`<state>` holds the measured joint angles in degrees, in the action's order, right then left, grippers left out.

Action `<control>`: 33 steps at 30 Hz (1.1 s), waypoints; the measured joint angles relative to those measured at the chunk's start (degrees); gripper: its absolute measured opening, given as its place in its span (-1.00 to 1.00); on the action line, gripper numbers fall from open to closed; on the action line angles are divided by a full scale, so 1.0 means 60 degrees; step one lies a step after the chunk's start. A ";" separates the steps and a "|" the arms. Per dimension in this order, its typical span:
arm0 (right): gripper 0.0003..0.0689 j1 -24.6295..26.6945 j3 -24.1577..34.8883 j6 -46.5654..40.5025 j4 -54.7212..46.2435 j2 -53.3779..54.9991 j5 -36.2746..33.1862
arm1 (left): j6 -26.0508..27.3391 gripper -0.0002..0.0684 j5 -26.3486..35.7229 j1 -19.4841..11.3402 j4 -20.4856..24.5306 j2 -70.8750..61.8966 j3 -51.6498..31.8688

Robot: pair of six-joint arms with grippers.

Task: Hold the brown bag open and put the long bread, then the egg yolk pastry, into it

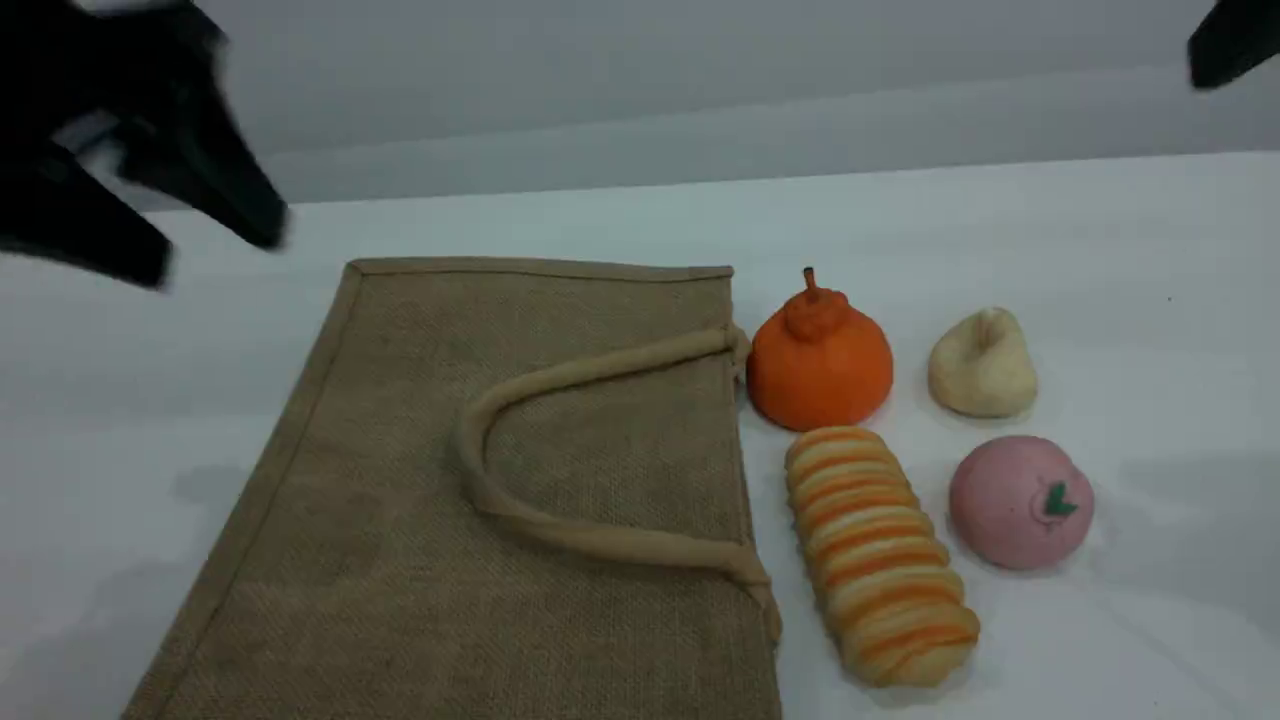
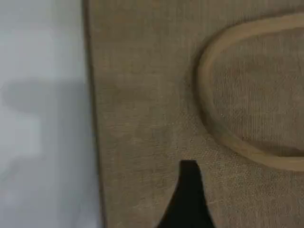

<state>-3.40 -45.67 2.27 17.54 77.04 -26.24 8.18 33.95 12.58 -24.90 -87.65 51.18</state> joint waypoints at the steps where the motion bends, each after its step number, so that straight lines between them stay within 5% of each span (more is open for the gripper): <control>1: 0.59 0.0000 0.0002 0.0066 0.0079 0.0181 0.0019 | 0.0000 0.53 -0.0177 0.0142 -0.0048 -0.0235 0.0000; 8: 0.59 0.0000 0.0002 0.0261 0.0267 0.0421 0.0027 | -0.0358 0.53 -0.0990 0.0962 -0.0118 -0.2199 0.0723; 16: 0.59 0.0000 0.0002 0.0261 0.0273 0.0413 0.0037 | -0.0559 0.53 -0.0682 0.1262 0.0091 -0.4267 0.2139; 24: 0.59 0.0000 0.0010 0.0261 0.0273 0.0413 0.0037 | -0.2000 0.53 -0.0474 0.1272 0.1443 -0.5199 0.2521; 33: 0.59 0.0000 0.0010 0.0253 0.0273 0.0413 0.0133 | -0.2005 0.52 -0.0990 0.1770 0.1410 -0.5351 0.2558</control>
<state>-3.40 -45.61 3.78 19.17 79.51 -25.44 -3.85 28.01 23.21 -16.44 -119.75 66.53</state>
